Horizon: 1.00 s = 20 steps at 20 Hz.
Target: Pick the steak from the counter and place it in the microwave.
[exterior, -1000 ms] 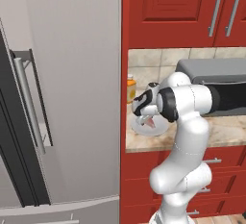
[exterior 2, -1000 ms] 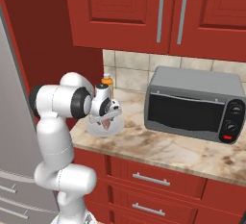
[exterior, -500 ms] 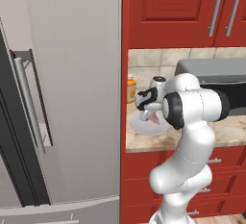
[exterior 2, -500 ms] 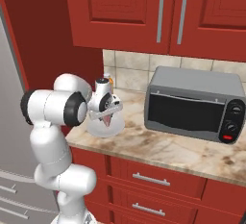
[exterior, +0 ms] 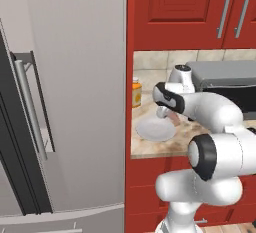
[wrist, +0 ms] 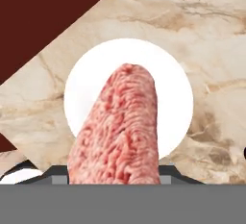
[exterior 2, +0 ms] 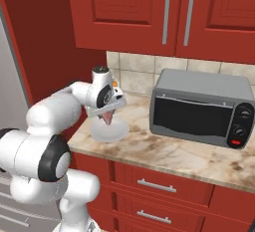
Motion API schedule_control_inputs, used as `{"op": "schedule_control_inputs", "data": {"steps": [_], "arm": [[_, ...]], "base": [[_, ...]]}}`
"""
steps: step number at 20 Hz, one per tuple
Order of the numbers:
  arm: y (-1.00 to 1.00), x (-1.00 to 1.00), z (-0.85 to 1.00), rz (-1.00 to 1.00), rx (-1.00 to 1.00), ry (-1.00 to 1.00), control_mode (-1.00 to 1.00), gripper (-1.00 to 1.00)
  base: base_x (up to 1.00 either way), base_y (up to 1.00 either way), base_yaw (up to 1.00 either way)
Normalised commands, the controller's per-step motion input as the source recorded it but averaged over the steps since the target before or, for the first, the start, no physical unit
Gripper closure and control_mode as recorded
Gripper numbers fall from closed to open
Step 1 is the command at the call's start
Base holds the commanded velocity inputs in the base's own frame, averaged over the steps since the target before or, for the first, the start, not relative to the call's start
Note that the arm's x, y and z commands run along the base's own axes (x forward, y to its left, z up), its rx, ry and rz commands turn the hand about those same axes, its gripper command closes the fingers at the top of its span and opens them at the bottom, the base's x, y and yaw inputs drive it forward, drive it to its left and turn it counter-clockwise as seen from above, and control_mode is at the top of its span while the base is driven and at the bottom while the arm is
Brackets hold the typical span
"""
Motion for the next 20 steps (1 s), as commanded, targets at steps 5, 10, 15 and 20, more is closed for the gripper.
{"op": "schedule_control_inputs", "data": {"steps": [5, 10, 15, 20], "arm": [[0.00, -1.00, 1.00, -0.01, 0.00, 0.00, -1.00, 1.00], [0.00, -1.00, 0.97, -0.04, 0.00, 0.00, -1.00, 1.00], [-0.06, -1.00, 0.72, -0.10, 0.00, 0.00, -1.00, 1.00], [0.00, -1.00, 0.56, -0.15, 0.00, 0.00, -1.00, 1.00]], "base": [[0.00, 0.00, 0.00], [0.00, 0.00, 0.00], [0.00, 0.00, 0.00], [0.00, 0.00, 0.00]]}}
